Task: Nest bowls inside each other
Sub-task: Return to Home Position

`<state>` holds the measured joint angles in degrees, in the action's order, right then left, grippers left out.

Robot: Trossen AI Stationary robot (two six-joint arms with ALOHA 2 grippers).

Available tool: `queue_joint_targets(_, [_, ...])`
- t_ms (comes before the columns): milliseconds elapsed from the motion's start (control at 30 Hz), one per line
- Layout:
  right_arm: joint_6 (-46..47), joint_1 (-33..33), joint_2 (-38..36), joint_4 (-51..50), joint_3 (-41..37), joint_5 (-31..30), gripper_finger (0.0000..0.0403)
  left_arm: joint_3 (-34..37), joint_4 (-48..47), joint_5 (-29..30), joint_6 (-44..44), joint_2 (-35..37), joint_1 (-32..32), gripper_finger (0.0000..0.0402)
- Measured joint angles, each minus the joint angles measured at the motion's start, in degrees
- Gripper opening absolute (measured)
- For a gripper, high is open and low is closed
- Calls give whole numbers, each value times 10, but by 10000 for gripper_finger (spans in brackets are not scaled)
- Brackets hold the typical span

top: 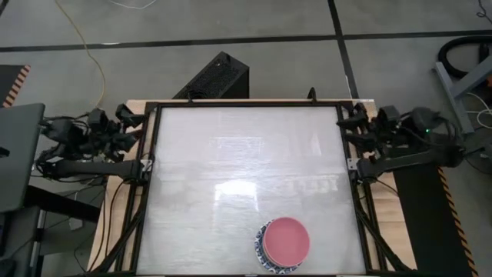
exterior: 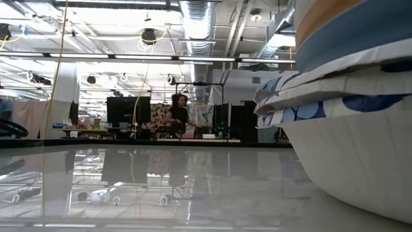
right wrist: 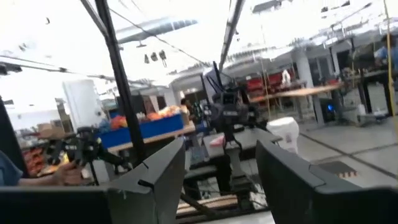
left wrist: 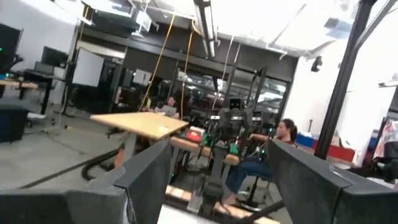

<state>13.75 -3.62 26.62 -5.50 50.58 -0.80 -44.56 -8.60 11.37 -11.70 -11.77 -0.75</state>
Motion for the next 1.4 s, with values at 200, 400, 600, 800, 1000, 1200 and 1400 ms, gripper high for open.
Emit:
queue_joint_targets(200, [11, 0, -95, 69, -121, -34, 218, 80, 6, -2, -37, 15, 0, 257])
queue_joint_targets(400, [28, 0, -197, 123, -243, -59, 218, 163, 55, -3, -66, 15, 0, 257])
queue_joint_targets(600, [32, 0, -263, 161, -336, -81, 218, 241, 96, -35, -91, 53, 0, 257])
queue_joint_targets(800, [51, -6, -258, 157, -381, -97, 218, 307, 100, -36, -113, 118, 0, 257])
queue_joint_targets(1000, [13, -12, -263, 166, -433, -88, 218, 364, 155, -66, -117, 104, 1, 257])
queue_joint_targets(1200, [-3, -25, -265, 195, -485, -85, 218, 439, 252, -71, -127, 108, 1, 257])
queue_joint_targets(1400, [-5, -31, -261, 170, -501, -98, 218, 439, 188, -67, -125, 103, 2, 257])
